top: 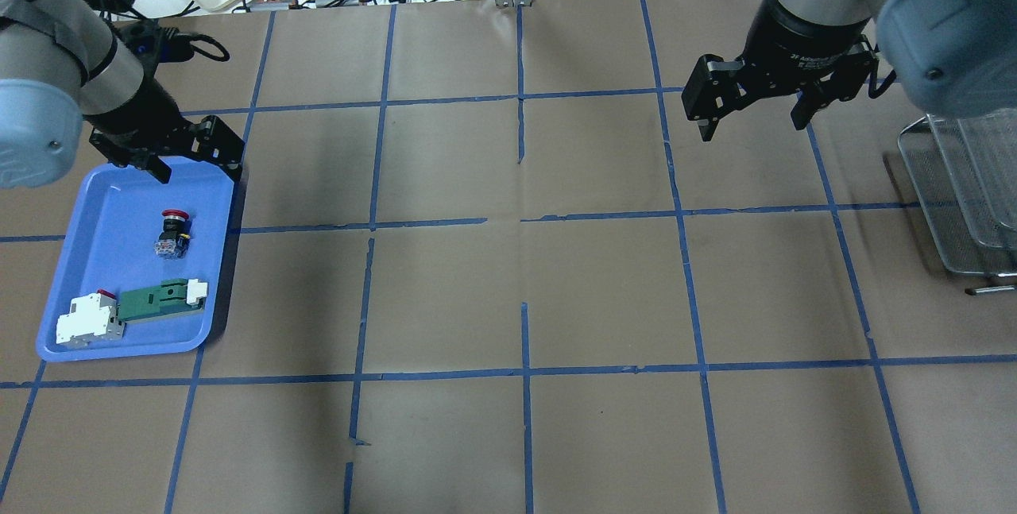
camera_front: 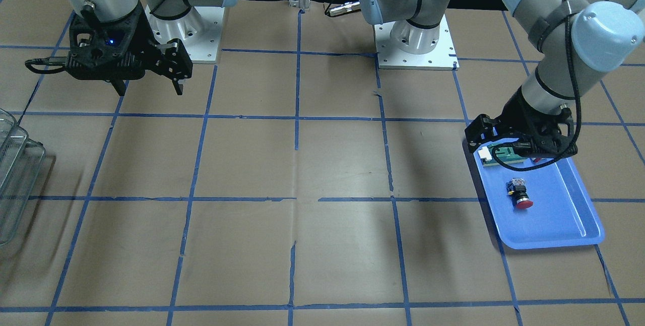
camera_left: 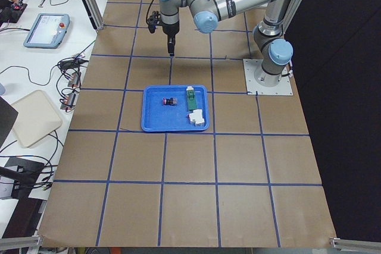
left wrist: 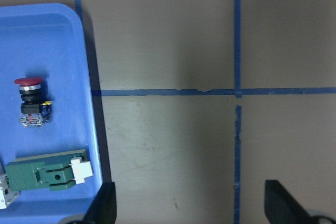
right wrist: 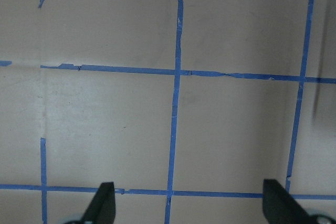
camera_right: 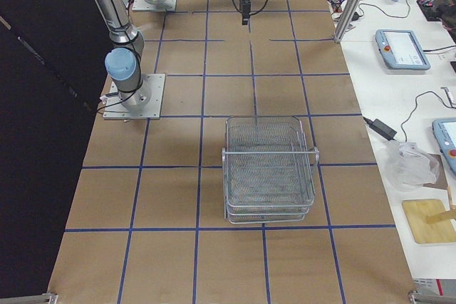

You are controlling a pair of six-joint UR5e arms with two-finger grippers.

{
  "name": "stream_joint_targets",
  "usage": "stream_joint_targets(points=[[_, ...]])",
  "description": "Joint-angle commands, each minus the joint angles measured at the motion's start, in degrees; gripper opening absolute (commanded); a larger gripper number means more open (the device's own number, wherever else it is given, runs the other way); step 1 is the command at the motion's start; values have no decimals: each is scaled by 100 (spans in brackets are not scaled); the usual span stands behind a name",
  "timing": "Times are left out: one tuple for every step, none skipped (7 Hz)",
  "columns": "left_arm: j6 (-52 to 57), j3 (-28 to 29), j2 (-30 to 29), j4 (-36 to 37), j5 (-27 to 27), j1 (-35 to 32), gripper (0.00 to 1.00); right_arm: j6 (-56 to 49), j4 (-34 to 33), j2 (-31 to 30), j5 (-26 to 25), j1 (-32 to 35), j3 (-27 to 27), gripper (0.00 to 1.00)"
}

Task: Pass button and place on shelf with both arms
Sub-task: 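Move the left gripper down toward the red push button in the blue tray, then close the left gripper on the red push button's base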

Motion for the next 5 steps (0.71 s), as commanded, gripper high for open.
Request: stream_joint_targets(points=[[1163,-632,-417,1243,-67,642,100,-9,1,1,-20,-4,10,100],[1541,-792,-689,1561,-172,888,100,-9,18,1,15,-4,10,100],[1702,-845,-944,1730,-165,1091,99,-18,9,1,-2,-4,10,100],[1747,-855,-1120,1749,-165,1249,98,-18,1,19,15,-4,10,100],[1765,-829,-1296,1879,-173,1416,98,-27,1,19,6,-4,10,100]])
